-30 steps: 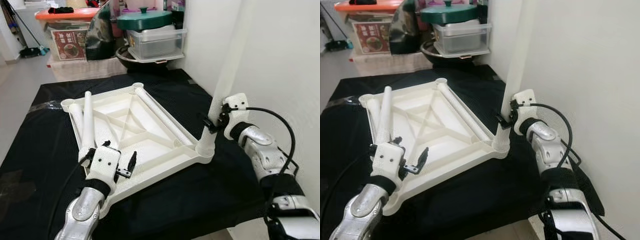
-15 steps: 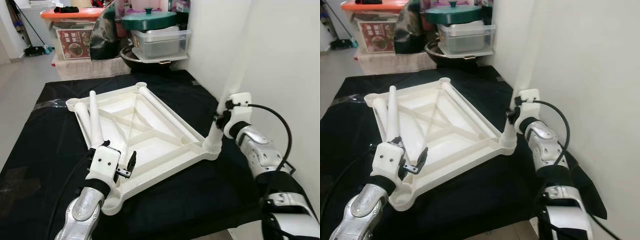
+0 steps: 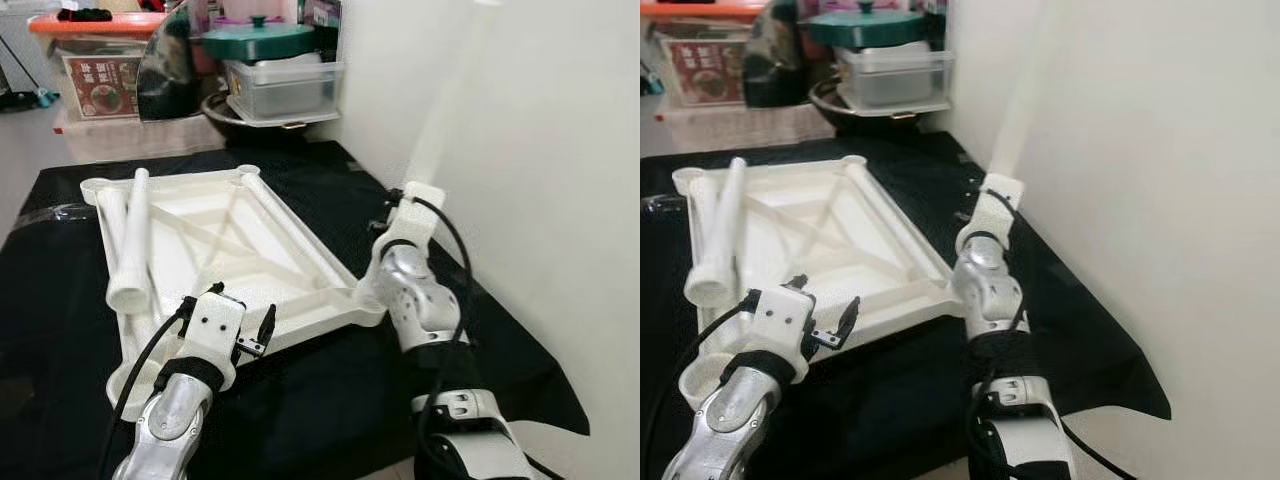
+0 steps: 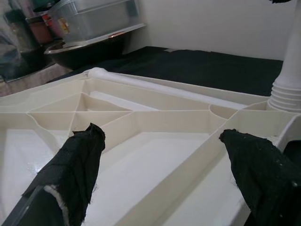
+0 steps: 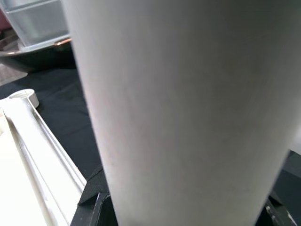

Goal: Building children table

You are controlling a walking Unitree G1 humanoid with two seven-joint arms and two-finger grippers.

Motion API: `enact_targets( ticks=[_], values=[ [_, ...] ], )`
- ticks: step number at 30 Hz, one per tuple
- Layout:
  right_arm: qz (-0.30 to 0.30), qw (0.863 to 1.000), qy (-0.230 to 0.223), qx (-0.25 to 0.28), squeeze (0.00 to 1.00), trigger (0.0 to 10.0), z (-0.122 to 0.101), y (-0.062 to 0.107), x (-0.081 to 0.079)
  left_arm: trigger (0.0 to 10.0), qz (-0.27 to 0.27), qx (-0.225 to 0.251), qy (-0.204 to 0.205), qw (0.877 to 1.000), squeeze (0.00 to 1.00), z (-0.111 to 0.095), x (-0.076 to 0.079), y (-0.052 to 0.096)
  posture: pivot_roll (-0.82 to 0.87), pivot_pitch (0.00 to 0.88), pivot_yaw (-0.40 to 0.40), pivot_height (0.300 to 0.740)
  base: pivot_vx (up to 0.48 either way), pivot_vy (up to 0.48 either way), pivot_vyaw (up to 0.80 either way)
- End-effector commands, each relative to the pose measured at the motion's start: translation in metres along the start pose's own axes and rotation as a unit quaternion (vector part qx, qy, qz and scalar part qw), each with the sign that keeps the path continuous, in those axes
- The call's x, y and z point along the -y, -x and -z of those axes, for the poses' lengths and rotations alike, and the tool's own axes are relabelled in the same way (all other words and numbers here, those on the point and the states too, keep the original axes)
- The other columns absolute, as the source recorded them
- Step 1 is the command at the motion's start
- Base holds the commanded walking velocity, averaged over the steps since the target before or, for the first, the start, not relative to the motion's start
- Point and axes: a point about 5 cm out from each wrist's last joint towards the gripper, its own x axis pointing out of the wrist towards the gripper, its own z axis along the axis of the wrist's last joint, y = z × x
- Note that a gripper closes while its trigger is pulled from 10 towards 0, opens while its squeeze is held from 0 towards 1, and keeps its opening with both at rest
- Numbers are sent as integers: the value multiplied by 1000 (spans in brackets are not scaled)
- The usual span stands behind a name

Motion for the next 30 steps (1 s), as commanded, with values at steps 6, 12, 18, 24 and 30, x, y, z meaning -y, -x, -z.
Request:
enact_targets(
  ticks=[6,12,18,24,30],
  values=[
    [-30,998,17,-44,0,10000,14,9,0,10000,-6,-8,0,1000,0,4,0,-1,81,0,-45,740,0,0,0],
    [-40,997,62,34,0,10000,-17,16,14,10000,-2,-9,0,1000,0,5,2,-2,71,0,-37,740,0,0,0],
    [-93,992,34,83,1000,10000,-36,33,12,10000,1,-11,1,1000,0,7,4,-3,54,0,-27,740,0,0,0],
    [-125,989,35,73,1000,10000,-33,40,8,10000,2,-12,0,1000,0,8,4,-3,49,0,-24,740,0,0,0],
    [-245,966,66,57,1000,10000,-29,46,4,10000,3,-13,1,1000,0,9,5,-4,44,0,-25,740,0,0,0]
  ],
)
